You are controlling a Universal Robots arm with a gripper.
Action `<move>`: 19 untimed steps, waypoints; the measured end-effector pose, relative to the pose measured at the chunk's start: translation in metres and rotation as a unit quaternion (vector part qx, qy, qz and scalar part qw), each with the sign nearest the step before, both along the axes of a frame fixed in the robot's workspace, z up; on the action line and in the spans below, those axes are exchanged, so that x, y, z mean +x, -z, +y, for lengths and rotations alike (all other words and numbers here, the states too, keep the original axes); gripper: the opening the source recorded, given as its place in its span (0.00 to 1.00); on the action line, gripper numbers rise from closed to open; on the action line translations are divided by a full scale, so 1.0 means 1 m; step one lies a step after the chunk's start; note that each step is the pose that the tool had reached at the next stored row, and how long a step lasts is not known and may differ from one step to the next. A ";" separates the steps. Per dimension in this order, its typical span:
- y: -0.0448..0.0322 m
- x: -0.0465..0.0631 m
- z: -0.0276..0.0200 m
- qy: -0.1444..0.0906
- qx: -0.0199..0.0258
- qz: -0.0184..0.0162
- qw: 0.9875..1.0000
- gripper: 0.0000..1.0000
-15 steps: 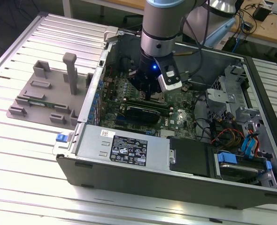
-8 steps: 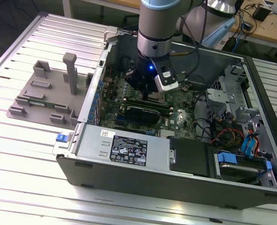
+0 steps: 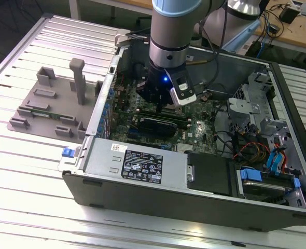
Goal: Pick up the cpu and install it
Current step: 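Install the second cpu locking lever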
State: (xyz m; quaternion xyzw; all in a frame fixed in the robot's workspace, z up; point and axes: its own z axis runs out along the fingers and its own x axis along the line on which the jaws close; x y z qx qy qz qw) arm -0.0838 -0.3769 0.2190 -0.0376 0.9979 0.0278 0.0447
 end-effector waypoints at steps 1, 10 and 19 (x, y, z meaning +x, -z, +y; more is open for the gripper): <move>0.0003 0.000 -0.0009 0.000 0.003 0.000 1.000 0.11; 0.0014 0.000 -0.0011 0.000 0.009 0.000 1.000 0.11; 0.0090 -0.002 -0.0011 0.000 0.033 0.000 0.999 0.11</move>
